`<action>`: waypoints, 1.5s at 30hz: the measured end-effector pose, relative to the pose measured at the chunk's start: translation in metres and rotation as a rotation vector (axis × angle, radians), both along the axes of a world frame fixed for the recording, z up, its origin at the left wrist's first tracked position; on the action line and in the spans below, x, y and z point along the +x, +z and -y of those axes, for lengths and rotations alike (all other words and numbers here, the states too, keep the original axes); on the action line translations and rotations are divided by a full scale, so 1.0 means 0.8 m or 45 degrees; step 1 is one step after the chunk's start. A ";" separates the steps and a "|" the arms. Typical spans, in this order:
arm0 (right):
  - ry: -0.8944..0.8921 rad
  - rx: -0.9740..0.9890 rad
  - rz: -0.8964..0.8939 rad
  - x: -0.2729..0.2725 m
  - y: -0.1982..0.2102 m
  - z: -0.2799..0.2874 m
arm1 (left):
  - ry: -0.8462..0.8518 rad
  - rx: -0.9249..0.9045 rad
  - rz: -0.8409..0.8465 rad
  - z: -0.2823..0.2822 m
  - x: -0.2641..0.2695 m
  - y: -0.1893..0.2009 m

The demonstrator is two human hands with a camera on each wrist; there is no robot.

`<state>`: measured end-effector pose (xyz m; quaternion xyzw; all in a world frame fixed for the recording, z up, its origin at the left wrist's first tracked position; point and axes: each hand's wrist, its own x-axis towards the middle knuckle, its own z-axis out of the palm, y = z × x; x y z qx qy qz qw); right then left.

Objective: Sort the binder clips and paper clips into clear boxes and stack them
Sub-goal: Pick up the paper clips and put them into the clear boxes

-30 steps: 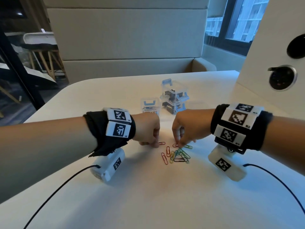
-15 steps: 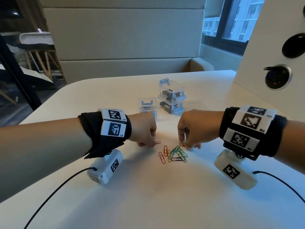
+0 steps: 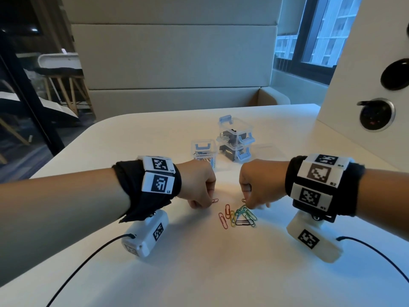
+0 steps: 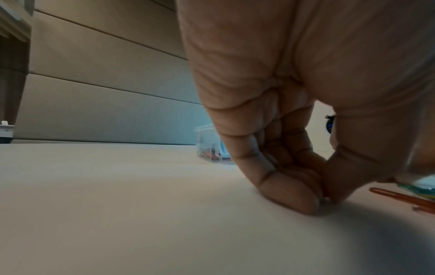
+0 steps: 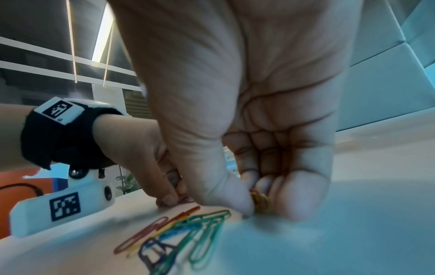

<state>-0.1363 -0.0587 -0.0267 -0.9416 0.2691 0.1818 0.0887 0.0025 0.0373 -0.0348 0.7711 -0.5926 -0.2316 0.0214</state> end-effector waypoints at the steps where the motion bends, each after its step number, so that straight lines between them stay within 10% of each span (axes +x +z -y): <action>1: 0.002 0.007 0.000 0.002 0.001 0.000 | -0.002 -0.004 -0.004 -0.001 0.001 0.000; 12: -0.088 -0.135 0.806 0.109 0.055 0.019 | -0.064 -0.073 -0.080 -0.005 0.010 -0.002; 34: 0.115 -0.155 0.495 0.098 0.029 0.024 | -0.531 -0.185 0.186 -0.032 -0.030 -0.005; 45: 0.053 0.114 0.522 0.071 0.028 0.028 | 0.167 -0.560 0.152 0.004 0.048 0.048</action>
